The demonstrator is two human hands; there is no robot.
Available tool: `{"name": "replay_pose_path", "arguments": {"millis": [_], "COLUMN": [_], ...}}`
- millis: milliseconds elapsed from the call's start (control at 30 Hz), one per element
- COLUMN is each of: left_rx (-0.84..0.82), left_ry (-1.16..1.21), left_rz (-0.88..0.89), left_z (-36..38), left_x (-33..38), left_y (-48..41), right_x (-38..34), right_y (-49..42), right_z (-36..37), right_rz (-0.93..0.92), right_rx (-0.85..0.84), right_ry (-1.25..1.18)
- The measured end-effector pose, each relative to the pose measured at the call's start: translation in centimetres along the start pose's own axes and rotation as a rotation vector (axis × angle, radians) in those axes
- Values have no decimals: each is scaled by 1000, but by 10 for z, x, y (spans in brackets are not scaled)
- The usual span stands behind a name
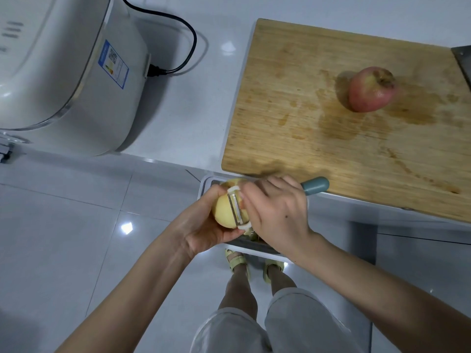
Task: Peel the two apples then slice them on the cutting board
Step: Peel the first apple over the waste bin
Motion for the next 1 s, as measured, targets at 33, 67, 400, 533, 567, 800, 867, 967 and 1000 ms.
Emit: {"name": "replay_pose_path", "arguments": {"millis": [33,67,400,533,567,800,867,967,1000], "left_rx": [18,33,-20,-53,-64,-213,-334,-394,-378], "left_ry": [0,-4,33,42,42,-65,-139,-147,-119], "left_rz": [8,15,-71,-114,-122,-139,-150,-134,-127], "left_z": [1,0,-2,-6,-7,-5,4,9,6], "left_x": [0,0,-3,-5,-5,-4,-5,1,3], "left_y": [0,-2,0,4,6,13,17,20,18], "right_x": [-2,-4,17,27,29,28,26,31,33], "right_y": [-1,-2,9,19,21,23,29,41,45], "right_z": [0,-1,-9,-6,-5,10,18,28,31], "right_rz": [-23,-42,69,101,109,123,132,217,257], "right_rx": [9,17,-18,-22,-25,-98,-203,-341,-373], "right_ry": [36,62,-129,-164,-169,-225,-217,-203,-197]}}
Point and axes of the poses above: each hand's wrist, its own y-axis away from the middle knuckle, its own z-axis out of the palm, x = y × z, the point moved 4 cm from there along -y, towards the middle knuckle, and after that the axes turned 15 degrees about -z, right-handed, at the moved point
